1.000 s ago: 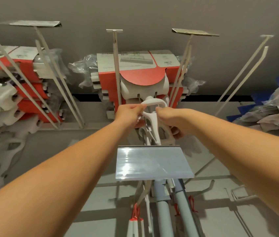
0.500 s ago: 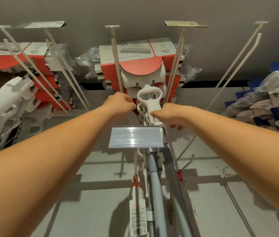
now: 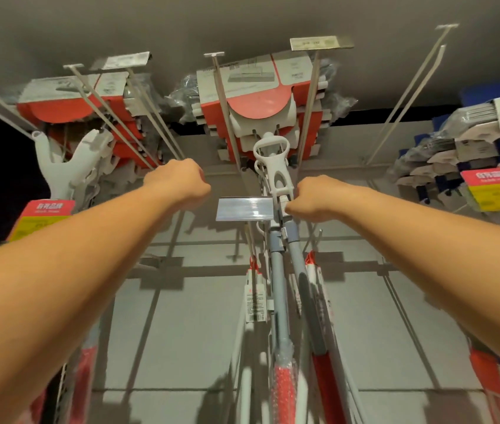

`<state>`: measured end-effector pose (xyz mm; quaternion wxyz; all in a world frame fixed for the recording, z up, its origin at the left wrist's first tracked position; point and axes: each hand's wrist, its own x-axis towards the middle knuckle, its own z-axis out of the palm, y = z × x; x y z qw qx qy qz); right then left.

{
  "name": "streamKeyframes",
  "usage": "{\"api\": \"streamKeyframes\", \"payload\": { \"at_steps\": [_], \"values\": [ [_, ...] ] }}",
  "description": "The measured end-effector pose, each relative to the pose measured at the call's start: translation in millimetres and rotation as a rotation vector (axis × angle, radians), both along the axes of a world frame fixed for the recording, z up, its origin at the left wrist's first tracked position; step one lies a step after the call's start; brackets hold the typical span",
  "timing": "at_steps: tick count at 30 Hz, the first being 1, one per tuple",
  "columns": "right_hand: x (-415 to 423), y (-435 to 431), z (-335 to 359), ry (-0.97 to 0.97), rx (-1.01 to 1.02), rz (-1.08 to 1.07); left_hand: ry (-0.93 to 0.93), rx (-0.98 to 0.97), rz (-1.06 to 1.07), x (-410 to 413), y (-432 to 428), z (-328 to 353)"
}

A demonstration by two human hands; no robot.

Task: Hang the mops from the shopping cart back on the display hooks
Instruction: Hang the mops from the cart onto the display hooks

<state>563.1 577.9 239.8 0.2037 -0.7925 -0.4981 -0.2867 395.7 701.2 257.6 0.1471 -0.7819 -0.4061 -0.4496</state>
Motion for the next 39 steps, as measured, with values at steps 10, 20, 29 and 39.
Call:
{"api": "streamKeyframes", "payload": {
  "at_steps": [10, 20, 29, 39],
  "values": [
    [-75.1, -87.7, -51.4, 0.059, -0.099, -0.037, 0.178, -0.069, -0.079, -46.3, -89.5, -67.8],
    [-140.9, -201.2, -131.3, 0.168, -0.274, -0.215, 0.463, -0.16, -0.268, -78.8, -185.6, -138.3],
    [-173.0, -315.5, -174.8, 0.2, -0.276, -0.307, 0.578, -0.127, -0.335, -97.9, -295.1, -198.0],
    [-215.1, -534.2, -256.6, 0.243, -0.294, -0.543, 0.639, -0.089, -0.584, -99.9, -512.8, -273.8]
  ]
}}
